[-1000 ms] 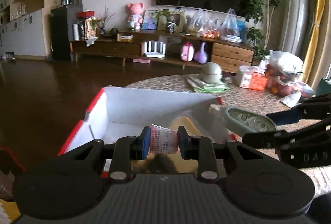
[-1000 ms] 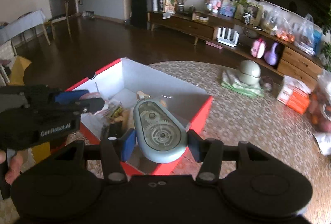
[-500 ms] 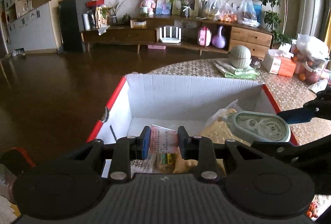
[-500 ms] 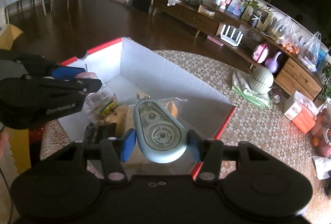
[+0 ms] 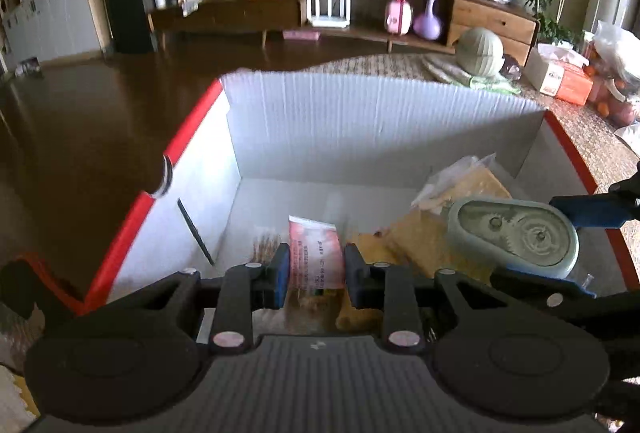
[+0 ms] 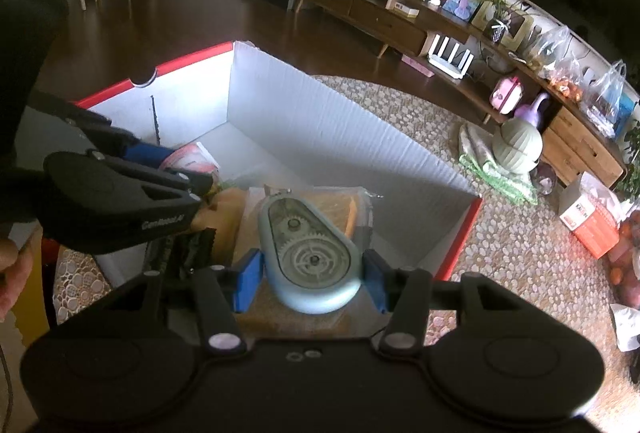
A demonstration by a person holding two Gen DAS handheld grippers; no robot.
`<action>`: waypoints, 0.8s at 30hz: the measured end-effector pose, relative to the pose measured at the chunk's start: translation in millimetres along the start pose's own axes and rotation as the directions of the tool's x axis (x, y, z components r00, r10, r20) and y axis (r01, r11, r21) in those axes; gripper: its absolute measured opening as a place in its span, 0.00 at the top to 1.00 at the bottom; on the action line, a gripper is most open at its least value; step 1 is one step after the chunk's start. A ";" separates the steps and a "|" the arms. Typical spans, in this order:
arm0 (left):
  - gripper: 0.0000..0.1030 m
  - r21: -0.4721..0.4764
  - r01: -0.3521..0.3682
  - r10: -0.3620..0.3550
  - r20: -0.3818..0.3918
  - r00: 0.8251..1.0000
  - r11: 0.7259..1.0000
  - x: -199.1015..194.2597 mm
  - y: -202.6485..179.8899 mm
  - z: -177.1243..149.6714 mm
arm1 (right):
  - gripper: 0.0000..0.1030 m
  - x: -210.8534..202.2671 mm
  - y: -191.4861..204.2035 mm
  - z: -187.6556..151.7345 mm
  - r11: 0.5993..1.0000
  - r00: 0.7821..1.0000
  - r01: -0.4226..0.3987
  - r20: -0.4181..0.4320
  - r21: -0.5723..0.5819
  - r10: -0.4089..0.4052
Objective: Organize objects
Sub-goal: 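Carry pink packet in left tool into red box while right tool carries container there, then open left tool releasing pink packet in box while right tool releases container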
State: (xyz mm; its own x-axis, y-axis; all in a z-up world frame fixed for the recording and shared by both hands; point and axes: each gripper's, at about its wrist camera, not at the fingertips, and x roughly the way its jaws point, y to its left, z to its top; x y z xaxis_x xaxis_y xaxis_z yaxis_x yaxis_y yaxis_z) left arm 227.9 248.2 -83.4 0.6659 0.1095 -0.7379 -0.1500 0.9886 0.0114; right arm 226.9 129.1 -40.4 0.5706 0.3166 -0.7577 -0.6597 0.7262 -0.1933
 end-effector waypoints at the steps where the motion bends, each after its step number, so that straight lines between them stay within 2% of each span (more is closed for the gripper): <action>1: 0.74 0.002 -0.003 0.003 -0.005 1.000 1.000 0.6 -0.3 -0.3 | 0.48 0.8 -1.6 0.1 1.000 1.000 -0.004 -0.004 0.005 0.004; 5: 0.74 -0.009 0.001 -0.001 -0.024 1.000 1.000 1.4 1.0 -2.1 | 0.46 1.6 -5.1 -1.6 0.999 1.000 -0.019 -0.010 0.026 0.019; 7: 0.74 -0.017 0.001 -0.002 -0.027 1.000 1.000 -0.1 1.0 -2.0 | 0.39 1.1 -8.1 -3.3 0.999 1.000 -0.026 -0.015 0.040 0.027; 12: 0.73 -0.010 -0.012 0.012 -0.025 1.000 1.000 -4.3 -1.7 -2.8 | 0.38 -5.4 -17.9 -8.5 0.996 0.999 -0.046 -0.003 0.080 0.047; 15: 0.68 -0.021 -0.010 0.010 -0.014 1.000 1.000 -9.9 -2.5 -4.0 | 0.38 -13.5 -22.4 -11.3 0.994 0.998 -0.055 0.008 0.091 0.054; 16: 0.59 -0.024 -0.009 0.009 -0.008 1.000 1.000 -12.7 -3.2 -4.6 | 0.38 -16.7 -24.3 -12.3 0.993 0.998 -0.062 0.014 0.097 0.061; 17: 0.43 -0.025 -0.011 0.011 -0.001 1.000 1.000 -15.2 -3.8 -5.2 | 0.37 -20.5 -26.3 -13.3 0.992 0.997 -0.072 0.021 0.102 0.071; 18: 0.36 -0.026 -0.015 0.015 0.012 1.000 1.000 -18.9 -4.7 -6.0 | 0.36 -24.4 -27.9 -14.0 0.991 0.997 -0.081 0.029 0.105 0.078; 19: 0.33 -0.027 -0.017 0.018 0.028 0.999 0.999 -23.6 -5.9 -6.7 | 0.34 -28.3 -29.4 -14.7 0.990 0.996 -0.088 0.037 0.108 0.084; 24: 0.33 -0.029 -0.027 0.029 0.068 0.997 0.999 -43.6 -11.5 -5.5 | 0.31 -48.7 -36.9 -18.7 0.984 0.989 -0.123 0.094 0.131 0.111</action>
State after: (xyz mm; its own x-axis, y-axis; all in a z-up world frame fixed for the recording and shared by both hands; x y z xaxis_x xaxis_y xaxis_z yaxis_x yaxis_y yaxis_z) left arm 196.5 231.5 -55.1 0.7096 0.1447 -0.6896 -0.1890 0.9819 0.0116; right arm 214.3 75.5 -8.0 0.5371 0.4515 -0.7125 -0.6553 0.7552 -0.0155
